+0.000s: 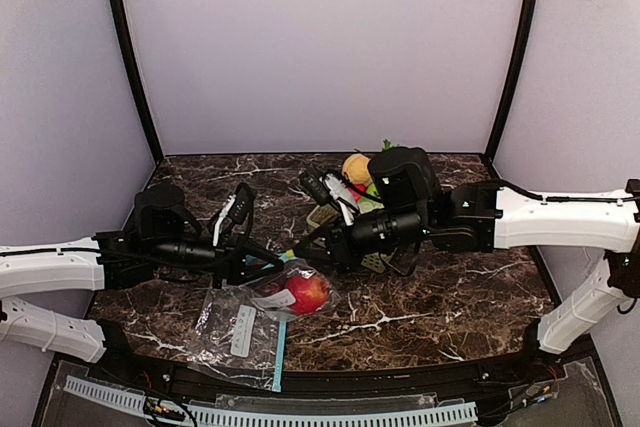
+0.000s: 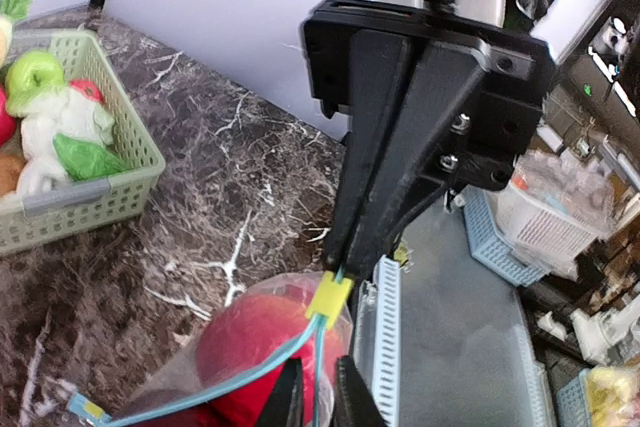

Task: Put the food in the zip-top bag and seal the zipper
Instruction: Pass from the left arm to the right, then hold the zipper food storage bag, then zip the zipper of the food storage bag, then place the zipper food storage bag at the corner of the board, then pick up the zipper food storage bag at the center of the board, then pass from the left arm to the right

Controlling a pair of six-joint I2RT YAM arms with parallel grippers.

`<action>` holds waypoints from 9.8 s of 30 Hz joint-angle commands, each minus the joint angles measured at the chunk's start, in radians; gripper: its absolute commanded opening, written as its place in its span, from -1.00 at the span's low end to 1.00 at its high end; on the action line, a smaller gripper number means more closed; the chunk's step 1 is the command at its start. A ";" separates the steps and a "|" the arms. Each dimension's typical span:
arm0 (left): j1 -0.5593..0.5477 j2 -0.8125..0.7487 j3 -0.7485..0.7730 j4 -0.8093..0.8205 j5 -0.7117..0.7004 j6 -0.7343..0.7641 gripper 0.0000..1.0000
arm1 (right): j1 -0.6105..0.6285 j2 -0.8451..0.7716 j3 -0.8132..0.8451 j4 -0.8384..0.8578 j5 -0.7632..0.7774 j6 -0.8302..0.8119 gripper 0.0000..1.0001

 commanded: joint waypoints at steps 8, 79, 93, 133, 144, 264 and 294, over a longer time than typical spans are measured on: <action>-0.004 -0.074 0.175 -0.370 -0.151 0.204 0.36 | -0.007 -0.008 0.021 -0.011 -0.118 -0.064 -1.00; -0.004 0.108 0.141 -0.345 0.067 0.226 -0.99 | -0.027 -0.086 0.098 -0.343 0.498 -0.052 -1.00; -0.004 0.120 0.143 -0.371 0.060 0.237 -0.99 | -0.077 -0.080 0.122 -0.448 0.584 -0.003 -1.00; -0.004 0.170 0.156 -0.417 0.055 0.259 -0.99 | -0.186 -0.083 0.149 -0.561 0.669 -0.005 -1.00; -0.005 0.172 0.190 -0.541 -0.156 0.279 -0.99 | -0.189 -0.101 0.145 -0.577 0.687 0.001 -1.00; 0.231 -0.217 -0.227 -0.573 -0.361 -0.384 -0.95 | -0.817 -0.368 -0.178 -0.388 0.005 -0.011 0.74; 0.231 -0.260 -0.104 0.272 -0.114 -0.453 -0.99 | -0.352 -0.300 -0.289 0.298 -0.222 0.191 0.14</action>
